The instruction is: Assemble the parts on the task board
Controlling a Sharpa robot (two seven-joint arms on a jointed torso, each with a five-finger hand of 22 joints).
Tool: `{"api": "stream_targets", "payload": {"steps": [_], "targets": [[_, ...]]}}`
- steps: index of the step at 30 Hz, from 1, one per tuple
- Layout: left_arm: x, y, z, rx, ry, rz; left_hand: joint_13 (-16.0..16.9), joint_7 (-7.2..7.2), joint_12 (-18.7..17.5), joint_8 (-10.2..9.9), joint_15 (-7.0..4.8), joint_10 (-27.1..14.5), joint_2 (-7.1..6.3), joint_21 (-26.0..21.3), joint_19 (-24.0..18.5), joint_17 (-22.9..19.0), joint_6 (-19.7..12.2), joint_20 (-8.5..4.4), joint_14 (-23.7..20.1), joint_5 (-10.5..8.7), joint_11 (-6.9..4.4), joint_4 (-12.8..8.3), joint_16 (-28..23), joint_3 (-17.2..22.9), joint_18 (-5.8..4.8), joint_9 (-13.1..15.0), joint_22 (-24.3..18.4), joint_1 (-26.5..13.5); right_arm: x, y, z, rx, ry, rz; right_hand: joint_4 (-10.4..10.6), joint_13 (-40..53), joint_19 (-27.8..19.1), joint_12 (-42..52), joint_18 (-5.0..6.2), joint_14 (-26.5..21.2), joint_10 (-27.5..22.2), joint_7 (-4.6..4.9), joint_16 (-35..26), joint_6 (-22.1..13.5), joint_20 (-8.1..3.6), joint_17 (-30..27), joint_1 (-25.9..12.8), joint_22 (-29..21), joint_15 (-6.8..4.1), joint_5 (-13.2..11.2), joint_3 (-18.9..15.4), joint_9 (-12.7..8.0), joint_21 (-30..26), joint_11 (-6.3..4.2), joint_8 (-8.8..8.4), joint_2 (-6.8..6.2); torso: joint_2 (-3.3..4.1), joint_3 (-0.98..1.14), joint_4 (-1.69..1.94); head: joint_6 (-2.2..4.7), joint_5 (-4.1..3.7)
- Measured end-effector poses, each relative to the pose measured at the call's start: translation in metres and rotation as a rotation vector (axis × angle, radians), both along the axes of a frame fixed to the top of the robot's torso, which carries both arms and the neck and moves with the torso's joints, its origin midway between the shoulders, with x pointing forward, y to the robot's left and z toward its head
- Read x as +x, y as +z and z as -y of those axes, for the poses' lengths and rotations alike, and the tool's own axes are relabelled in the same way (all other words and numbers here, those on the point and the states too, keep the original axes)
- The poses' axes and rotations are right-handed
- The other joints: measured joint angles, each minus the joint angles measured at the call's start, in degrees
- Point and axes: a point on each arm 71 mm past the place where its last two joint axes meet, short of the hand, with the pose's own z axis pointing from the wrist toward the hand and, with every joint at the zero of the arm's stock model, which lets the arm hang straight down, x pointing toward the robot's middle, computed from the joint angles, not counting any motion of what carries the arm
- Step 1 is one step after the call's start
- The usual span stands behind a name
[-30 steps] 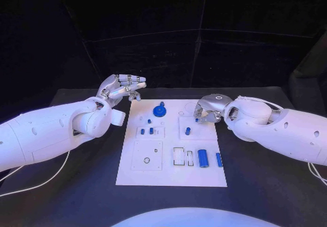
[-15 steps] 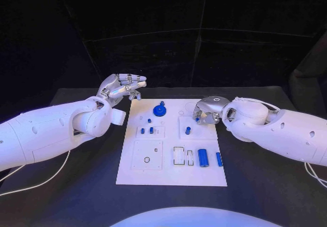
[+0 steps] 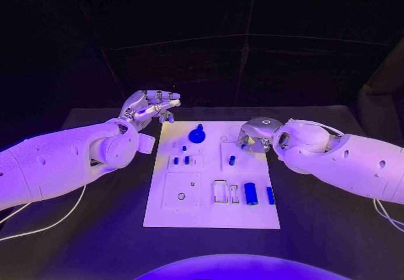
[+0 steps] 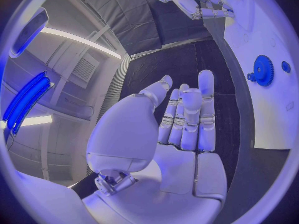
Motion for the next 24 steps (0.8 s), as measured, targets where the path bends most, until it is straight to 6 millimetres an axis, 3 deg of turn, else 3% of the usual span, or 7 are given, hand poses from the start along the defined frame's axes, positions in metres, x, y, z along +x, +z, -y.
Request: {"api": "stream_targets", "payload": {"steps": [6,11,24], "targets": [[0.0,0.0,0.0,0.0,0.0,0.0,0.0,0.0,0.0,0.0,0.0,0.0,0.0,0.0,0.0,-0.1,0.0,0.0,0.0,0.0,0.0,-0.2,0.0,0.2,0.0,0.0,-0.1,0.0,-0.001,-0.001,0.0,0.01,-0.001,0.012,-1.8,0.2,0.0,-0.2,0.0,0.2,0.5,-0.22,0.0,0.6,0.0,-0.7,-3.2,0.8,-0.22,-0.3,7.3,0.1,0.4,-0.08,-0.01,-1.49,-0.01,0.0,0.01,-0.02,-0.02],[0.0,0.0,-0.001,0.0,0.001,-0.001,0.0,0.0,0.0,0.0,0.0,0.0,0.0,0.0,0.0,-0.1,0.0,0.0,0.0,0.0,0.0,-0.2,0.0,0.2,0.0,0.0,-0.1,0.0,-0.005,0.0,0.001,0.022,0.0,0.026,-2.8,0.2,0.2,-0.3,0.0,0.2,0.5,-0.32,0.0,0.7,-0.2,-0.9,-5.0,1.1,-0.22,-0.3,10.6,0.1,0.7,-0.08,-0.03,-2.67,-0.01,0.0,0.0,-0.04,-0.02],[0.001,0.0,-0.002,0.001,0.004,-0.002,0.0,0.03,0.2,0.0,0.02,-0.2,0.0,-0.3,0.0,-0.2,0.0,0.0,0.0,0.0,0.21,-0.3,0.0,0.3,0.0,-0.1,-0.1,0.0,-0.02,0.014,0.004,0.095,0.013,0.083,-3.5,0.2,0.2,-0.3,0.0,0.2,0.8,-0.33,0.0,0.7,-0.2,-1.1,-6.0,1.2,-0.22,-0.3,12.1,0.1,0.7,-0.38,-0.03,-3.61,-0.08,-0.06,0.01,-0.08,-0.03]]}}
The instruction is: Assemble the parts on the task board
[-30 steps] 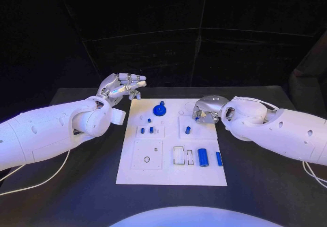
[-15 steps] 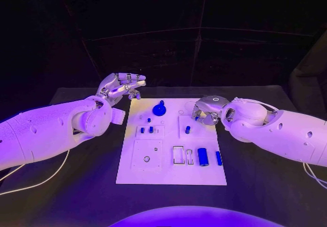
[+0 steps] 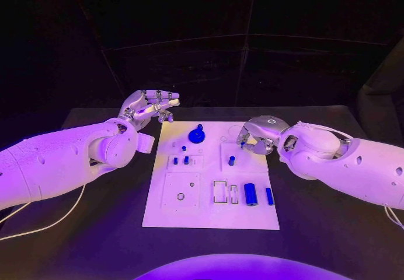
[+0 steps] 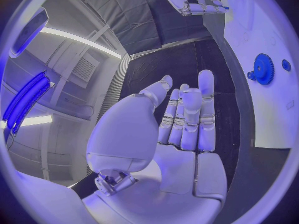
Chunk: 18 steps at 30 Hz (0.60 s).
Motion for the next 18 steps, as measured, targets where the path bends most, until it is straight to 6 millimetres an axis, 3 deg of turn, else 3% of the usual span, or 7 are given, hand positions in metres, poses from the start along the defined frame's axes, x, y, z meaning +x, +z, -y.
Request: {"api": "stream_targets", "payload": {"steps": [7,13,18], "targets": [[0.0,0.0,0.0,0.0,0.001,-0.001,0.0,0.19,0.0,0.0,0.19,-0.2,0.0,0.0,0.0,-0.1,-0.2,0.0,-0.2,0.0,0.21,0.0,0.0,0.0,-0.02,0.0,-0.1,0.0,-0.012,0.01,-0.006,0.05,0.025,0.022,-0.2,0.1,0.0,0.0,0.0,0.0,0.0,0.0,0.2,0.0,0.0,0.0,-0.1,0.1,0.0,0.3,0.4,0.0,0.0,0.0,0.0,-0.07,-0.01,-0.02,0.02,-0.03,0.38],[0.0,0.0,0.001,0.0,-0.001,-0.001,0.0,0.19,0.0,0.0,0.19,-0.2,0.0,0.0,0.0,-0.1,-0.2,0.0,-0.2,0.0,0.21,0.0,0.0,0.0,-0.02,0.0,0.0,0.0,-0.026,0.019,-0.029,0.11,0.086,0.026,-0.4,0.1,0.0,0.0,0.0,0.0,0.0,0.0,0.2,0.0,0.0,0.0,-0.4,0.2,0.0,0.4,0.8,0.0,0.0,0.0,0.0,-0.36,-0.01,-0.03,0.07,-0.14,0.98],[0.0,0.0,0.002,-0.001,-0.003,-0.001,0.0,0.19,0.0,0.0,0.19,-0.2,0.0,0.0,0.0,-0.2,-0.2,0.0,-0.2,0.0,0.21,0.0,-0.2,0.0,-0.02,0.0,0.0,0.0,-0.036,0.023,-0.053,0.149,0.142,0.017,-0.5,0.1,0.0,0.0,0.0,0.0,0.0,0.0,0.2,0.0,0.0,0.0,-0.4,0.2,0.0,0.4,1.0,0.0,0.0,0.01,0.0,-0.36,0.01,-0.07,0.08,-0.57,1.99]]}}
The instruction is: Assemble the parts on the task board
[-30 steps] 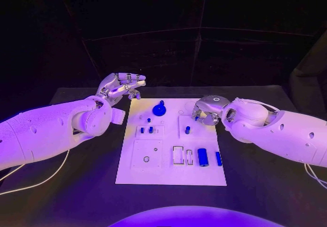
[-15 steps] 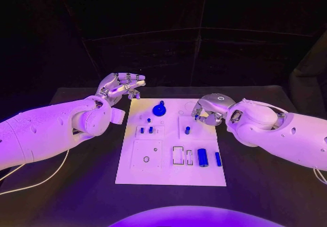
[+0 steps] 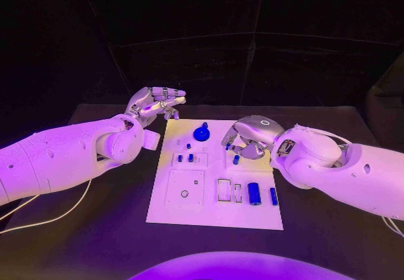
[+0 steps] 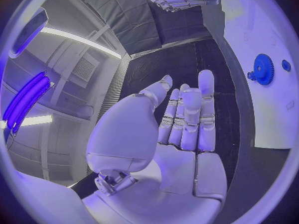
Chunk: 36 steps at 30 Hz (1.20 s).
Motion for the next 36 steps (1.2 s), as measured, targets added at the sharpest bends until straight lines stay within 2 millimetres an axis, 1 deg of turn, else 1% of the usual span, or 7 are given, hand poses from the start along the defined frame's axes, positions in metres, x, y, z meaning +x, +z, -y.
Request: {"api": "stream_targets", "payload": {"steps": [5,11,15,19,22,28,36], "targets": [[0.0,0.0,0.003,-0.002,-0.006,0.0,0.0,0.0,0.0,0.0,0.0,0.0,0.0,0.0,0.0,0.0,0.0,0.0,0.0,0.0,0.0,0.0,0.0,0.0,-0.01,0.0,0.0,0.0,-0.009,-0.001,-0.026,0.03,0.059,-0.015,0.0,0.0,0.0,0.0,0.0,0.0,0.0,0.0,0.0,0.0,0.0,0.0,-0.2,0.0,0.0,0.3,0.3,0.0,0.0,0.0,0.0,-0.25,0.0,-0.06,0.0,-0.52,0.97],[0.001,0.0,0.009,-0.006,-0.016,0.0,0.0,0.0,0.0,0.0,0.0,0.0,0.0,0.0,0.0,0.0,0.0,0.0,0.0,0.0,0.0,0.0,0.0,0.0,0.0,0.0,0.0,0.0,-0.021,-0.021,-0.054,0.047,0.117,-0.069,0.0,0.0,0.0,0.0,0.0,0.0,0.0,0.0,0.0,0.0,0.0,0.0,-0.2,0.0,0.0,0.3,0.3,0.0,0.0,0.01,0.0,-0.25,-0.02,-0.1,-0.01,-0.96,2.15],[0.001,0.0,0.011,-0.007,-0.02,0.0,0.0,0.2,0.0,0.0,0.0,0.0,0.0,0.0,0.0,0.0,-0.2,0.0,0.0,0.0,0.0,0.0,0.0,0.0,-0.01,0.0,-0.1,0.0,-0.024,-0.034,-0.064,0.046,0.133,-0.097,0.0,0.0,0.0,-0.1,0.0,0.0,0.0,0.0,0.0,0.0,0.0,0.0,-0.2,0.0,0.0,0.3,0.3,0.0,0.0,0.01,0.0,-0.25,-0.04,-0.12,-0.01,-1.05,2.89],[0.001,0.0,0.014,-0.009,-0.024,0.0,0.0,0.2,0.0,0.0,0.0,0.0,0.0,0.0,0.0,0.0,-0.2,0.0,0.0,0.0,0.0,0.0,0.0,0.0,-0.01,0.0,-0.1,0.0,-0.027,-0.043,-0.072,0.042,0.148,-0.117,0.0,0.0,0.0,-0.1,0.0,0.0,0.0,0.0,0.0,0.0,0.0,0.0,-0.3,0.0,0.0,0.3,0.3,0.0,0.0,0.01,0.0,-0.31,-0.04,-0.09,-0.01,-1.14,3.38],[0.001,0.0,0.015,-0.009,-0.027,-0.001,0.0,0.2,0.0,0.0,0.0,0.0,0.0,0.0,0.0,0.0,-0.2,0.0,0.0,0.0,0.0,0.0,0.0,0.0,0.0,0.0,-0.1,0.0,-0.029,-0.049,-0.076,0.037,0.158,-0.128,-0.2,0.0,0.0,-0.1,0.0,0.0,0.0,0.22,0.0,-0.2,0.0,0.0,-0.3,-0.1,0.0,0.5,0.5,0.0,0.0,0.01,0.0,-0.31,-0.01,-0.05,-0.01,-1.31,3.76],[0.001,0.0,0.016,-0.01,-0.029,-0.001,0.0,0.2,0.2,0.0,0.0,-0.2,0.0,0.0,0.0,-0.1,-0.2,0.0,0.0,0.0,0.2,0.0,0.0,0.0,-0.01,0.0,-0.1,0.0,-0.033,-0.057,-0.083,0.023,0.177,-0.139,-0.2,-0.1,0.0,-0.1,0.0,0.0,0.0,0.22,0.0,-0.2,0.0,0.0,-0.3,-0.1,0.0,0.5,0.5,0.0,0.0,0.01,0.0,-0.31,0.02,0.0,-0.03,-1.81,4.81],[0.002,0.0,0.017,-0.01,-0.031,-0.002,0.0,0.2,0.2,0.0,0.0,-0.2,0.0,0.0,0.0,-0.1,-0.2,0.0,0.0,0.0,0.2,0.0,0.0,0.0,-0.01,0.0,-0.1,0.0,-0.033,-0.063,-0.084,-0.003,0.184,-0.141,0.0,-0.1,0.0,-0.1,0.0,0.0,0.0,0.21,0.0,-0.2,0.0,0.0,-0.3,-0.1,0.0,0.5,0.7,0.0,0.0,0.02,0.0,-0.31,0.02,0.01,-0.07,-2.18,5.22]]}}
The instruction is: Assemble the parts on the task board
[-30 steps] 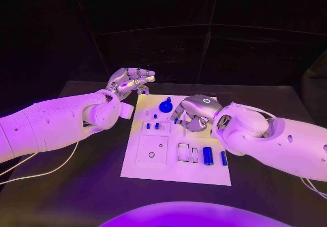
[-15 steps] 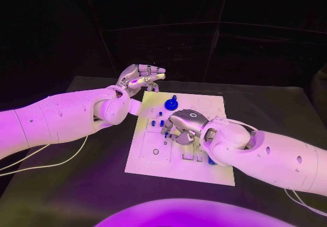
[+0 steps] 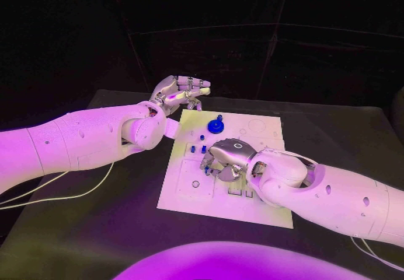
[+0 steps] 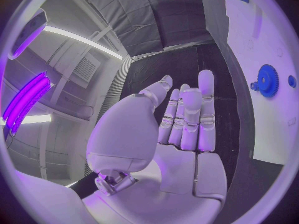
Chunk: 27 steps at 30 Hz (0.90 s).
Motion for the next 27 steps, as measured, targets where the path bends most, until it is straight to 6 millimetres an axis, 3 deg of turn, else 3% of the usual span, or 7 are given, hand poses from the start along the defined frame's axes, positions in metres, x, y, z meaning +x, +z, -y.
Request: {"api": "stream_targets", "payload": {"steps": [27], "targets": [[0.0005,-0.0003,-0.0005,0.0,-0.001,-0.002,0.0,0.0,0.0,0.0,0.0,0.0,0.0,-0.2,0.0,-0.1,0.0,0.0,0.0,0.0,0.0,0.0,0.0,0.0,0.0,0.0,-0.1,0.0,0.0012,-0.0055,-0.0017,-0.055,0.015,0.013,0.0,0.0,0.0,0.0,0.0,0.0,0.0,-0.01,0.0,0.0,0.0,-0.1,-0.2,-0.1,0.0,0.0,0.0,0.0,0.0,0.0,0.0,-0.23,-0.01,-0.01,-0.01,-0.46,0.24]]}}
